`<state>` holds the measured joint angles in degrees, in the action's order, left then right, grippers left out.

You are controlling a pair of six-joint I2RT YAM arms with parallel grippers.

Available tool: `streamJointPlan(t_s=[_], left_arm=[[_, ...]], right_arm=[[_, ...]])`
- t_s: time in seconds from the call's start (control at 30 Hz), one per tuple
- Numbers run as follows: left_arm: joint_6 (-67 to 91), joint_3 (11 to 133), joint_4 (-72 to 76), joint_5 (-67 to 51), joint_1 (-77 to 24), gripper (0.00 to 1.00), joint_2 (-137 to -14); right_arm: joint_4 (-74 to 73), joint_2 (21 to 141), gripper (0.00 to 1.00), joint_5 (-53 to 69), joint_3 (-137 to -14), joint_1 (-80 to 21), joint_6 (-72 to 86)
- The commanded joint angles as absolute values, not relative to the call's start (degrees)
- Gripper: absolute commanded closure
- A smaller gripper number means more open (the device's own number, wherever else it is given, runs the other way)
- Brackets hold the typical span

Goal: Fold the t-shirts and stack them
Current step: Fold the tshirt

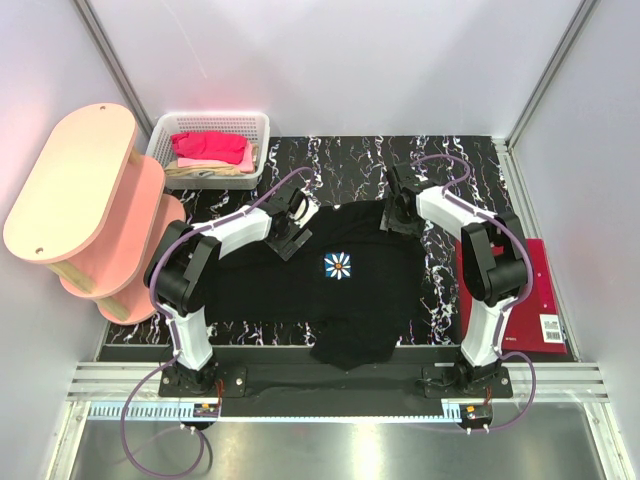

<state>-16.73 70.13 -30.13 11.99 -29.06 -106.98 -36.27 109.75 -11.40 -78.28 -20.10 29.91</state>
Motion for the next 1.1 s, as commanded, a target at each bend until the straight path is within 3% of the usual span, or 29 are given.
streamJointPlan(t_s=[0.0,0.23,0.47,0.6,0.73,1.07], left_arm=[[-16.3,68.1,-33.7,10.3,-28.7,0.14,-107.8],[-16.4,68.7,-34.3,10.3,-28.7,0.14,-107.5],[-16.4,69.3,-34.6,10.4,-28.8,0.14,-107.6],[-16.3,69.3,-34.8,10.2,-28.7,0.14,-107.6],[-16.2,69.3,-34.8,10.4,-28.7,0.14,-107.7],[-15.7,68.8,-34.7,10.1,-28.7,0.14,-107.5]], right_arm=[[-35.2,109.0,0.35,-12.4,-77.7,-19.1,30.7],[-33.5,112.8,0.44,-8.5,-79.5,-18.3,31.4],[-31.7,113.1,0.63,-4.8,-79.6,-18.2,31.6],[-31.3,113.2,0.77,-3.2,-79.7,-18.1,31.7],[-31.4,111.7,0.98,-3.0,-79.9,-18.1,31.5],[-35.9,100.0,1.00,-1.3,-82.5,-18.1,31.5]])
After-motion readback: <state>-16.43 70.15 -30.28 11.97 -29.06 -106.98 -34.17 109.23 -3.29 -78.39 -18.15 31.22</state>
